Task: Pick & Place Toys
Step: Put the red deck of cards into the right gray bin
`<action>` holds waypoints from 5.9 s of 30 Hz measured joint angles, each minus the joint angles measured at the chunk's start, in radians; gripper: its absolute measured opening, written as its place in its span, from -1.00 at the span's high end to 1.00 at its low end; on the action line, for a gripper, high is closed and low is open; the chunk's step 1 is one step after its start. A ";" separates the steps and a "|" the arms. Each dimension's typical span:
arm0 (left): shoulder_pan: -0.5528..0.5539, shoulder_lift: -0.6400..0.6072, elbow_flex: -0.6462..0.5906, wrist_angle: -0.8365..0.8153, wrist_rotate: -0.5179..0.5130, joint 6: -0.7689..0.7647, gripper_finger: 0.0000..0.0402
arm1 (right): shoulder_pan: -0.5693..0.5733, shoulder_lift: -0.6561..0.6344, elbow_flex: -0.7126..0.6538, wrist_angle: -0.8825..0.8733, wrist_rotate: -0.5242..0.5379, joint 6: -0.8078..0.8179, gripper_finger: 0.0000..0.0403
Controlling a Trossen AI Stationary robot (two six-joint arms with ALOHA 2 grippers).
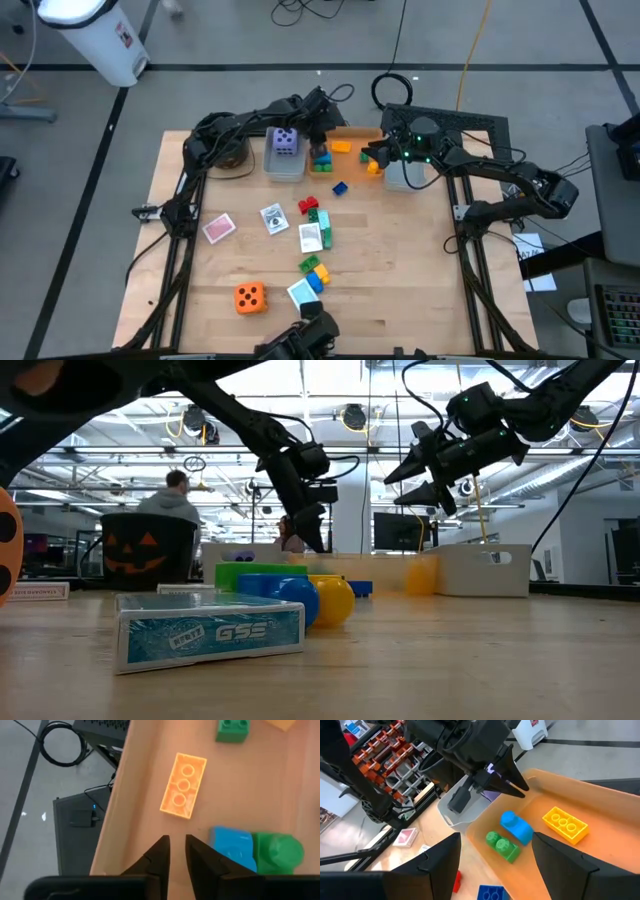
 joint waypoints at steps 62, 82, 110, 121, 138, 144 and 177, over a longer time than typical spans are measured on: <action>-0.245 -0.983 -0.757 0.321 0.288 -0.746 0.26 | 0.335 -0.001 0.000 0.263 0.146 0.400 -0.17; -0.453 -1.208 -0.961 -0.078 0.095 -0.856 0.32 | 0.611 0.045 0.159 0.050 0.517 0.225 -0.17; -0.693 -1.208 -0.961 -0.647 -0.071 -1.327 0.37 | 0.592 0.163 0.160 0.031 0.304 0.122 -0.17; -0.698 -1.204 -0.961 -0.772 -0.065 -1.313 0.37 | 0.595 0.163 0.160 0.024 0.159 0.079 -0.17; -0.697 -1.204 -0.961 -0.819 -0.046 -1.162 -0.49 | 0.578 0.162 0.160 0.016 0.134 0.063 -0.17; -0.697 -1.204 -0.961 -0.813 -0.119 -1.129 -0.94 | 0.564 0.162 0.160 0.015 0.136 0.070 -0.17; -0.523 -0.949 -1.010 -0.671 -0.187 -0.866 -0.97 | 0.569 0.162 0.160 0.015 0.191 0.080 -0.17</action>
